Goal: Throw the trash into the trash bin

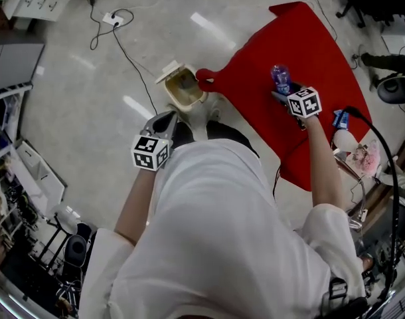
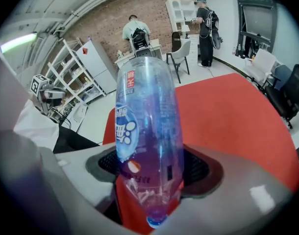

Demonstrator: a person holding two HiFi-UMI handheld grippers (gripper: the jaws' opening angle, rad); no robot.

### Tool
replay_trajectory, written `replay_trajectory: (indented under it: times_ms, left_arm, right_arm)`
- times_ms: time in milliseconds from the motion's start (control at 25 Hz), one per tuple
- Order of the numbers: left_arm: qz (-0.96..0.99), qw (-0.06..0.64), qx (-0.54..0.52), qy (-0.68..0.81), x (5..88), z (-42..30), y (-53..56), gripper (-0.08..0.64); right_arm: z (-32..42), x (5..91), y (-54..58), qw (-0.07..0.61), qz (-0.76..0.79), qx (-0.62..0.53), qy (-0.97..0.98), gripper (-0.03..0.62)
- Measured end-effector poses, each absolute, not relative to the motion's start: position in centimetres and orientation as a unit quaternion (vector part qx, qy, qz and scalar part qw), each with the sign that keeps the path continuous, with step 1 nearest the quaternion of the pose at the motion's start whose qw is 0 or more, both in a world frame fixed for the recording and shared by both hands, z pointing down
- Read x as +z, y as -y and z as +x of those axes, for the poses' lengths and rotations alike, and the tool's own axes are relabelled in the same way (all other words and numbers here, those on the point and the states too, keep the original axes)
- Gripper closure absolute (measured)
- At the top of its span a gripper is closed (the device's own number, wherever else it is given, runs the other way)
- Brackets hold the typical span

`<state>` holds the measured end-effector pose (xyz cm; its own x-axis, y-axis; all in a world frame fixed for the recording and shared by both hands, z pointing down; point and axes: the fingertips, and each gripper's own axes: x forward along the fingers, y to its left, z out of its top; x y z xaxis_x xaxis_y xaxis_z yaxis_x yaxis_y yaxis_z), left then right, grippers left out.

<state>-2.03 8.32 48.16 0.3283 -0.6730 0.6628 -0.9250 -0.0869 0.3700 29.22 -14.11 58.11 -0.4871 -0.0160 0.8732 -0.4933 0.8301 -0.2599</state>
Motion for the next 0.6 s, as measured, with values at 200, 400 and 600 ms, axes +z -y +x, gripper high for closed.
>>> replay_trajectory:
  times_ms: [200, 400, 600]
  left_arm:
    - [0.721, 0.39, 0.161, 0.549, 48.6, -3.6, -9.8, 0.555]
    - [0.721, 0.394, 0.156, 0.549, 48.9, -5.4, -11.5, 0.555]
    - [0.715, 0.4, 0.15, 0.553, 50.3, -6.6, -13.0, 0.555]
  right_arm:
    - [24.7, 57.3, 10.7, 0.46, 0.148, 0.267, 0.834, 0.256]
    - [19.5, 55.6, 8.0, 0.423, 0.145, 0.292, 0.845, 0.256]
    - [14.2, 55.5, 5.2, 0.395, 0.117, 0.307, 0.858, 0.256]
